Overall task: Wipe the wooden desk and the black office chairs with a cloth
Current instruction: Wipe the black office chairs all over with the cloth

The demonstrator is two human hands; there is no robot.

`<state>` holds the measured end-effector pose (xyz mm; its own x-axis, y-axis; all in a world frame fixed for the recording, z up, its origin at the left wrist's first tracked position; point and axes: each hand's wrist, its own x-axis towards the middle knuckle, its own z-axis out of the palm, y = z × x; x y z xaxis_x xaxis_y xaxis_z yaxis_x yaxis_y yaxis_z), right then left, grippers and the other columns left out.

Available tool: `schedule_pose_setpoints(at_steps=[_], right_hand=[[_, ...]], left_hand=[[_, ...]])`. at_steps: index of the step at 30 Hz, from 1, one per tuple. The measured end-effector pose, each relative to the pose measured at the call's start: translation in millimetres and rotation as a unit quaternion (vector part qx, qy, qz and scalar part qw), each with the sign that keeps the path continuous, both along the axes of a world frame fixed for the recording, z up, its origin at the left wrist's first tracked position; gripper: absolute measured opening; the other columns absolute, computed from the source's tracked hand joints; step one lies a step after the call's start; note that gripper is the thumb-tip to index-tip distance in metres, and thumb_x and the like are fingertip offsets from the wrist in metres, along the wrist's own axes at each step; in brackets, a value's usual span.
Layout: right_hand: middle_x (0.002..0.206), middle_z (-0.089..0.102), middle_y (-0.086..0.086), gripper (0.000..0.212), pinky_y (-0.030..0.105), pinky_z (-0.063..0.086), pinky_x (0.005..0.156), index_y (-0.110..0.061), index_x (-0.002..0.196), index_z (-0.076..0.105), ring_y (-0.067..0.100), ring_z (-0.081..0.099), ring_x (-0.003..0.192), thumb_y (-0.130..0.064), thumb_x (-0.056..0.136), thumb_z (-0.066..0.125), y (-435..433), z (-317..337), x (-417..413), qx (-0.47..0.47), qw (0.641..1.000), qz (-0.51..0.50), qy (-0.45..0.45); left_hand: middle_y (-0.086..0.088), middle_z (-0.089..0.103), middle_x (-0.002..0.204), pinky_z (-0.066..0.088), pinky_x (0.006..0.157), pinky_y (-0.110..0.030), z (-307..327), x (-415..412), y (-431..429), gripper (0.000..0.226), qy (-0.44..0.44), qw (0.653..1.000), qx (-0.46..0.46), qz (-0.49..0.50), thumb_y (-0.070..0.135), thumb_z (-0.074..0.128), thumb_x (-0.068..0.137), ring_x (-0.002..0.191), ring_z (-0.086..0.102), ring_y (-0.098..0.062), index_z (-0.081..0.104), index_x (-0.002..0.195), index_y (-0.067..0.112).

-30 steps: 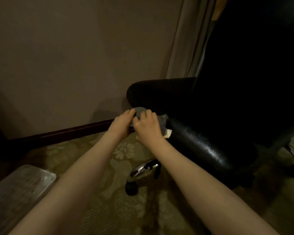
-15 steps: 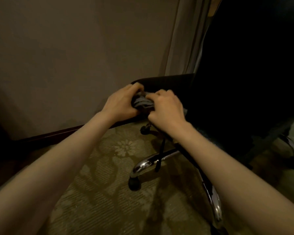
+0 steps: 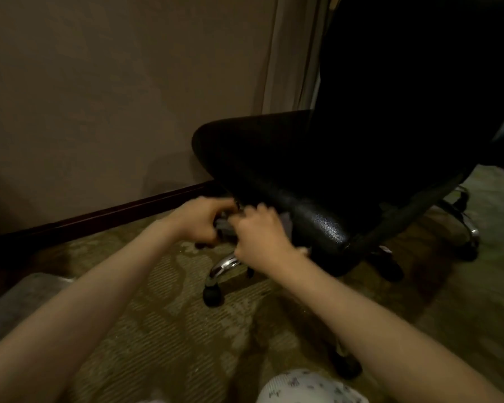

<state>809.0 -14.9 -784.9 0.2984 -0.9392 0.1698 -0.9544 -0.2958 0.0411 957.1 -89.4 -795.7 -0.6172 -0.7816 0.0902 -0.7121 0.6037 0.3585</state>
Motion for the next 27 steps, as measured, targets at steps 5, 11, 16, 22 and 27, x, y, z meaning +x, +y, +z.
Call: schedule_pose_setpoints(at_steps=[5, 11, 16, 22, 27], right_hand=[[0.124, 0.052, 0.012, 0.046, 0.037, 0.040, 0.097, -0.014, 0.132, 0.049, 0.029, 0.044, 0.119, -0.019, 0.086, 0.056, 28.3, -25.4, -0.7, 0.112, 0.987, 0.029, -0.107], [0.107, 0.063, 0.001, 0.042, 0.023, 0.042, 0.084, -0.030, 0.121, 0.063, 0.019, 0.056, 0.102, -0.031, 0.080, 0.057, 11.7, 50.6, -29.8, -0.049, 0.968, -0.001, -0.245], [0.090, 0.062, -0.012, 0.046, 0.016, 0.043, 0.079, -0.025, 0.106, 0.071, 0.005, 0.059, 0.094, -0.009, 0.064, 0.079, 1.4, 93.0, -83.5, -0.065, 0.901, -0.105, -0.417], [0.105, 0.065, -0.006, 0.040, 0.013, 0.037, 0.080, -0.025, 0.116, 0.066, 0.003, 0.055, 0.097, -0.022, 0.077, 0.072, 14.4, 73.9, -106.2, -0.088, 0.954, -0.084, -0.273], [0.114, 0.060, 0.003, 0.044, 0.029, 0.040, 0.085, -0.024, 0.123, 0.061, 0.022, 0.051, 0.107, -0.025, 0.080, 0.065, 34.9, 52.9, -96.0, -0.119, 0.981, -0.023, -0.153]], left_hand=[[0.009, 0.062, 0.088, 0.050, 0.073, -0.034, -4.4, 4.2, 12.8, 0.041, -0.203, 0.979, 0.008, -0.031, 0.037, 0.068, 0.067, 0.082, 0.058, -0.013, 0.055, 0.106, 0.035], [0.011, 0.059, 0.087, 0.048, 0.071, -0.029, 78.0, -6.2, 14.6, 0.044, 0.088, 0.993, -0.050, -0.052, 0.046, 0.059, 0.054, 0.081, 0.058, -0.009, 0.061, 0.094, 0.027], [0.012, 0.057, 0.083, 0.044, 0.065, -0.028, 111.6, -64.9, 11.9, 0.027, 0.098, 0.986, -0.118, -0.060, 0.026, 0.070, 0.069, 0.077, 0.056, -0.008, 0.060, 0.093, 0.030], [-0.003, 0.061, 0.080, 0.047, 0.061, -0.031, 86.1, -93.7, -1.4, 0.027, 0.121, 0.991, 0.010, -0.062, 0.018, 0.072, 0.063, 0.069, 0.059, -0.013, 0.060, 0.088, 0.022], [-0.001, 0.062, 0.072, 0.047, 0.049, -0.014, 58.4, -71.9, 12.9, 0.027, 0.216, 0.965, 0.118, -0.091, -0.006, 0.073, 0.059, 0.057, 0.060, -0.002, 0.057, 0.075, 0.009]])
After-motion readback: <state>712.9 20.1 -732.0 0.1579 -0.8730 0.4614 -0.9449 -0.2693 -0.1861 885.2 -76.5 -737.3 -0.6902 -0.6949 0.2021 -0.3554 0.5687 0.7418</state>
